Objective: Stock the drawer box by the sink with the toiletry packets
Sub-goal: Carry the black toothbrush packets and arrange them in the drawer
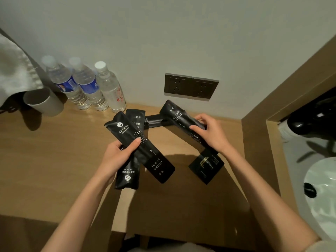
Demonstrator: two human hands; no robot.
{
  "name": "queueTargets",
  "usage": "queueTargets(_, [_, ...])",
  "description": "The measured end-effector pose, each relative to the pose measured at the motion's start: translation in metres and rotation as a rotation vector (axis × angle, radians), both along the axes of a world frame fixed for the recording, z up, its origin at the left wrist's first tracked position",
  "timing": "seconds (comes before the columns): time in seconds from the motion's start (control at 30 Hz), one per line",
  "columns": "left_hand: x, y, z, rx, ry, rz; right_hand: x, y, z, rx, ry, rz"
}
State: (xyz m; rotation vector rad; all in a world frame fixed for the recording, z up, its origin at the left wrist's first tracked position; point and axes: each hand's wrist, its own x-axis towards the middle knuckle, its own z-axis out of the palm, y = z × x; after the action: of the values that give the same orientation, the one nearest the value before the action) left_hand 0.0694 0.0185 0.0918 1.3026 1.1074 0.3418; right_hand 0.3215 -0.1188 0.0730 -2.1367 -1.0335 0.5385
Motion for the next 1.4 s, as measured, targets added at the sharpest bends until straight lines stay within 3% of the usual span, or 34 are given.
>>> queueTargets(0.17, [-0.016,-0.022,0.012,0.058,-0.018,-0.055,-0.058,-0.048,0.031,0.229,0.341,-0.221])
queueTargets(0.57, [-0.134,-0.121,-0.006,-0.08,-0.003,-0.27,-0.247,-0.192,0.023,0.279,0.569,-0.594])
queueTargets(0.87, [-0.214,-0.203,-0.014,-0.09,0.093,-0.583,-0.396,-0.32,0.011,0.331,0.602,-0.956])
queueTargets(1.07, [-0.193,-0.28,0.002,-0.032,0.043,-0.835,-0.438,-0.407,0.026,0.441,0.566,-1.227])
queueTargets(1.4, [-0.144,-0.49,-0.002,-0.062,0.001,-1.086,-0.467,-0.594,0.028,0.545,0.468,-1.427])
